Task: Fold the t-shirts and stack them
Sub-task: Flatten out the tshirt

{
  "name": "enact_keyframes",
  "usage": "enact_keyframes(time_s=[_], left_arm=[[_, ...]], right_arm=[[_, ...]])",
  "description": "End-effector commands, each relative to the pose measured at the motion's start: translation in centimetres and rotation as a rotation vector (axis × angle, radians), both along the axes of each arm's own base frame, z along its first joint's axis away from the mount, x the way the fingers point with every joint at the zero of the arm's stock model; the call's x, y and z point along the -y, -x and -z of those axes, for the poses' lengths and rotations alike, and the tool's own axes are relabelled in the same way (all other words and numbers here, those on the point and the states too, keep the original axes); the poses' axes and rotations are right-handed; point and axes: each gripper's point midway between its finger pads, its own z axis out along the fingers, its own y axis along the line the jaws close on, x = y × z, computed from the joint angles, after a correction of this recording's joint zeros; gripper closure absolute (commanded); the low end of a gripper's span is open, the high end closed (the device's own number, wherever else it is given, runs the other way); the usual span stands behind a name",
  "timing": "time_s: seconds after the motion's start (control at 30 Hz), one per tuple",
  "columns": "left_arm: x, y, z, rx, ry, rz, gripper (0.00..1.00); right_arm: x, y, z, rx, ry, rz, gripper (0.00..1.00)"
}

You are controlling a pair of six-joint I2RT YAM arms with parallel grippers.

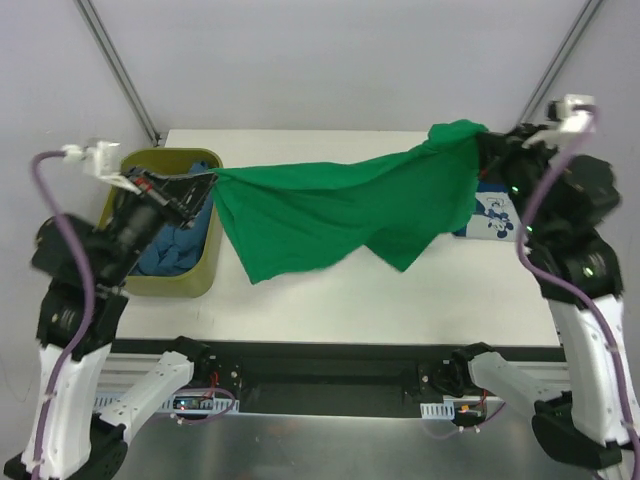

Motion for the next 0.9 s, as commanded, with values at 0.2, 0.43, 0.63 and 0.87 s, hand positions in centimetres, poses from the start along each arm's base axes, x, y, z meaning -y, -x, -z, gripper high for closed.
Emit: enact_keyframes(time_s=[0.2,0.43,0.63,0.87], left_arm=[[-1.8,13.4,-11.3,0.393,0.100,0.168,1.00],[-2.1,14.9,-12.7,0.438,0.108,0.183,1.00],[-1.9,5.4,-8.5,0.244,0.066,0.000,1.00],[-2.4,-13.1,6.9,-0.222,-0.165,-0.371,1.00]], right_arm=[[2.0,17.6,-15.0,0.472,-0.068,-0.222,1.00],[3.8,20.8,-17.8,0.588,-0.053,-0.180,0.99],[4.2,11.7,-14.6,0.409,0.028,0.001,0.99],[3.9,-7.4,0.9,-0.045,0.256,0.275,0.94]])
